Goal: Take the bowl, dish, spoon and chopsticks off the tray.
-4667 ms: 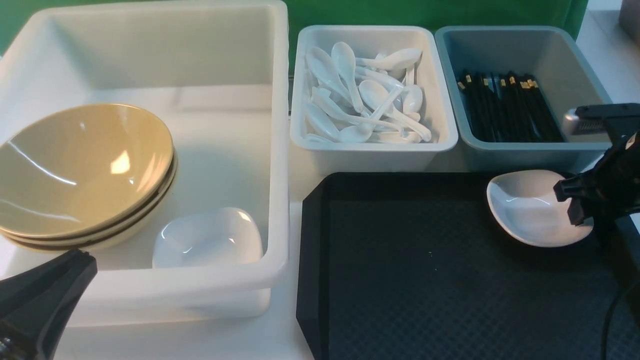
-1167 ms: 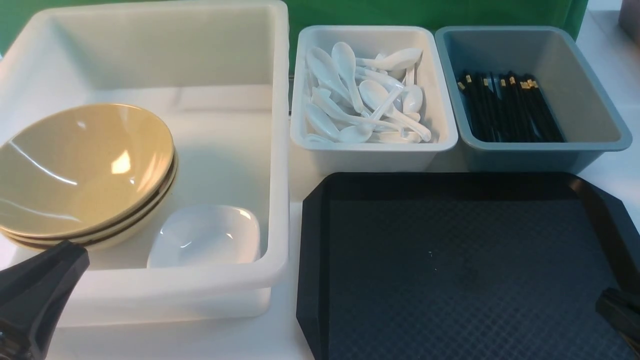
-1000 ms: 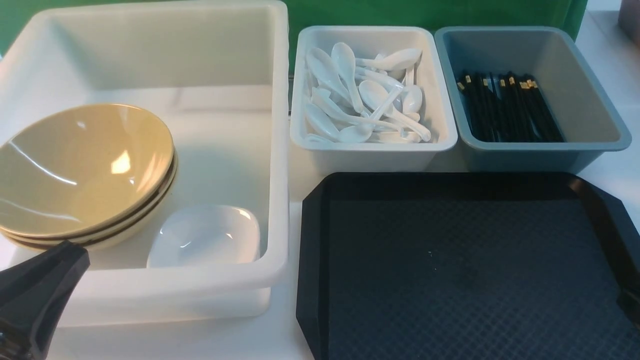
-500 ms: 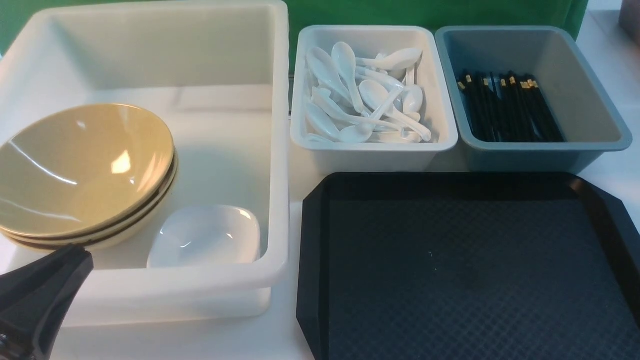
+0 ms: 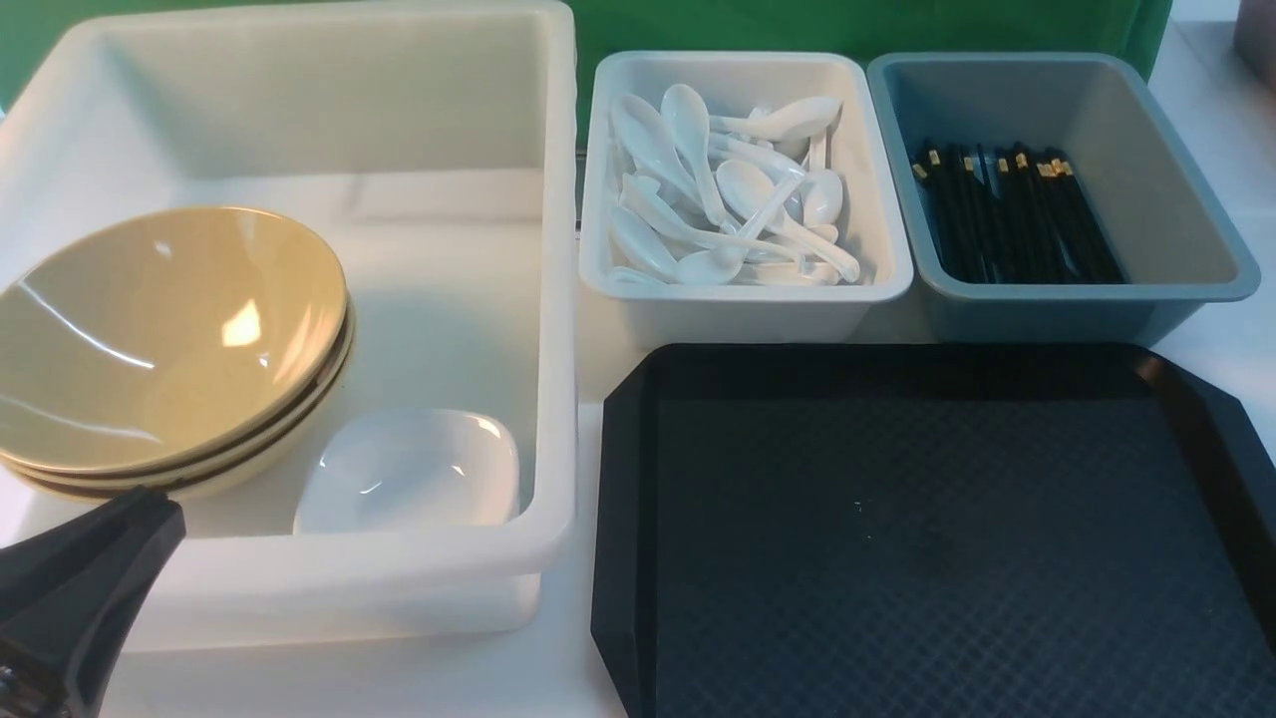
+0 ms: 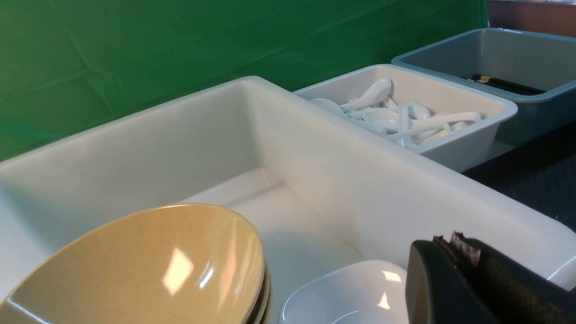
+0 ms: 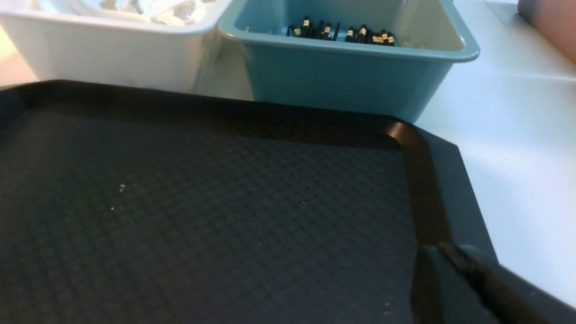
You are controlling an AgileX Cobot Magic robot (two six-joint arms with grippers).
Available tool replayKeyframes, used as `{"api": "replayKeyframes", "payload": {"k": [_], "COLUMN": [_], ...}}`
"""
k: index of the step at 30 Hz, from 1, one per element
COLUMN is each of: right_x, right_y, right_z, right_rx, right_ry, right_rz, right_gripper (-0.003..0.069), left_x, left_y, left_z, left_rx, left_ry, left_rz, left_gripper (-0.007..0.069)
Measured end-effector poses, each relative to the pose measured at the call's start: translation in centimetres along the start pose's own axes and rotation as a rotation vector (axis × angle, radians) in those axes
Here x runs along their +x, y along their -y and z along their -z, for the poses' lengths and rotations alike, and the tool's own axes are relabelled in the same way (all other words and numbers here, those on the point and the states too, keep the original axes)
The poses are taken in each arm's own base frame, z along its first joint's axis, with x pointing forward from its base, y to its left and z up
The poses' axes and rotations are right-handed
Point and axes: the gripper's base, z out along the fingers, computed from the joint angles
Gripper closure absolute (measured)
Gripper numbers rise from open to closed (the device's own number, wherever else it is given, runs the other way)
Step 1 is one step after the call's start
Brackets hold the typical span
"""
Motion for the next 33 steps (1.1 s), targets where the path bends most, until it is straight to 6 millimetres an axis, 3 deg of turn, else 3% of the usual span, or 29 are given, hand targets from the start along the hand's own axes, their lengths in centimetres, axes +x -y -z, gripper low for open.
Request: {"api": "replayKeyframes", "payload": {"k": [17, 23, 29, 33], "right_x": [0.0, 0.0, 0.0, 0.0], "right_y": [0.0, 0.0, 0.0, 0.0], "right_z": [0.0, 0.0, 0.0, 0.0], "right_rx": [0.0, 0.0, 0.0, 0.0], "right_ry": [-0.001, -0.002, -0.002, -0.002], "right_rz": [-0.045, -0.051, -0.055, -0.056], "right_gripper": [0.0622, 0.0622, 0.0622, 0.062], "left_x": [0.2, 1.9, 3.1, 5.2], "left_y": [0.0, 0.3, -0.6, -0.9], "left_z": [0.0, -0.3, 0.6, 0.8], "left_rx": [-0.001, -0.003, -0.2, -0.303], "left_ry": [-0.004, -0.054, 0.014, 0.053], "left_rz": [0.001, 0.007, 0.047, 0.089], "left_gripper": [0.0636, 0.0636, 0.0636, 0.0636]}}
